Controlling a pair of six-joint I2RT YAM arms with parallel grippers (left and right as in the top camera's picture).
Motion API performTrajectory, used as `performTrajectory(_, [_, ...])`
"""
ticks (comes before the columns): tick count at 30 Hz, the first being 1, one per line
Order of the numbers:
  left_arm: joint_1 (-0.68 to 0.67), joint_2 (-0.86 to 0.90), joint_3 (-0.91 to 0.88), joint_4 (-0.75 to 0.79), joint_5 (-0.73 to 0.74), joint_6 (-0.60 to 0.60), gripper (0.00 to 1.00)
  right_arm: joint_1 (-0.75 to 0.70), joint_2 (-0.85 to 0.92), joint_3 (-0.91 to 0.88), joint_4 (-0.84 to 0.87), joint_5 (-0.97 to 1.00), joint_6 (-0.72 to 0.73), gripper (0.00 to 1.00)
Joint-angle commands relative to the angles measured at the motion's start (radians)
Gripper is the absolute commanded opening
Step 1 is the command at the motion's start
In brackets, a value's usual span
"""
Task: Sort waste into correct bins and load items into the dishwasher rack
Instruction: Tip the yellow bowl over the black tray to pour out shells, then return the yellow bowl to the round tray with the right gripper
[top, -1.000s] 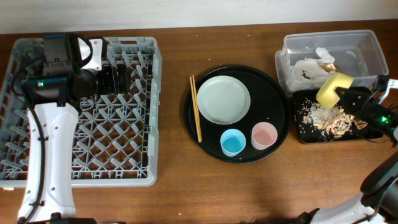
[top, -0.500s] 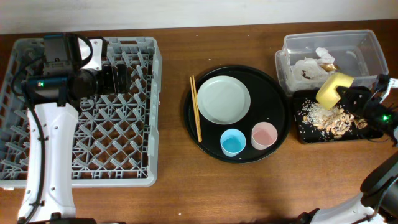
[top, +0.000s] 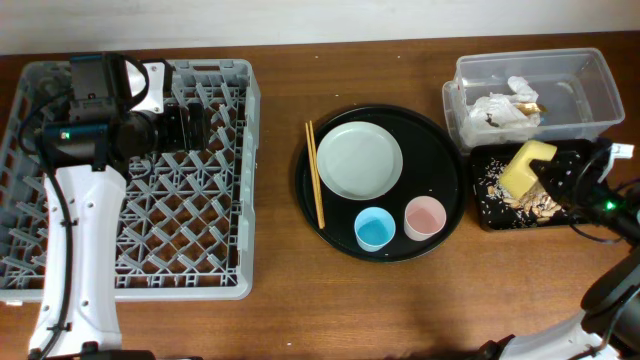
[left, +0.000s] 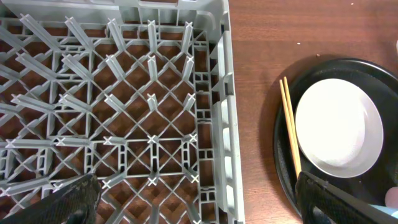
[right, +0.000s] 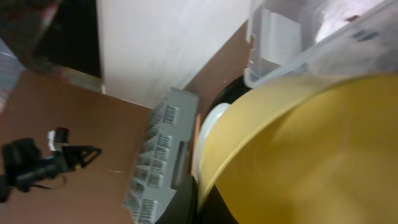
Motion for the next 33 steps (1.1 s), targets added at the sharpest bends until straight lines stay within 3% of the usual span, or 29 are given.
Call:
performTrajectory(1, [0.001, -0.009, 0.016, -0.002, 0.004, -0.006, 0.99, -0.059, -0.018, -0.005, 0.016, 0.007, 0.007, 0.04])
performTrajectory(6, [0.001, -0.009, 0.016, -0.002, 0.004, -0.006, 0.99, -0.035, -0.031, 0.001, 0.043, -0.010, 0.026, 0.04])
performTrajectory(10, [0.001, -0.009, 0.016, -0.002, 0.004, -0.006, 0.99, 0.105, -0.164, 0.071, -0.006, 0.095, 0.051, 0.04])
performTrajectory(16, [0.001, -0.009, 0.016, -0.002, 0.004, -0.006, 0.99, 0.579, -0.399, 0.169, 0.049, 0.844, 0.375, 0.04])
performTrajectory(19, [0.001, -0.009, 0.016, -0.002, 0.004, -0.006, 0.99, 0.852, -0.365, 0.171, 0.072, 1.251, 0.489, 0.04])
performTrajectory(21, [0.001, -0.009, 0.016, -0.002, 0.004, -0.006, 0.99, 0.949, -0.316, 0.171, 0.075, 1.396, 0.521, 0.04])
performTrajectory(28, [0.001, -0.009, 0.016, -0.002, 0.004, -0.006, 1.00, 1.008, -0.022, 0.171, 0.107, 1.433, 0.520, 0.04])
performTrajectory(31, [0.001, -0.009, 0.016, -0.002, 0.004, -0.006, 0.99, 1.008, 0.025, 0.171, 0.125, 1.433, 0.520, 0.04])
performTrajectory(32, [0.001, -0.009, 0.016, -0.002, 0.004, -0.006, 0.99, 1.008, 0.026, 0.171, 0.130, 1.433, 0.519, 0.06])
performTrajectory(33, [0.001, -0.009, 0.016, -0.002, 0.004, -0.006, 0.99, 1.008, 0.026, 0.171, 0.133, 1.433, 0.520, 0.20])
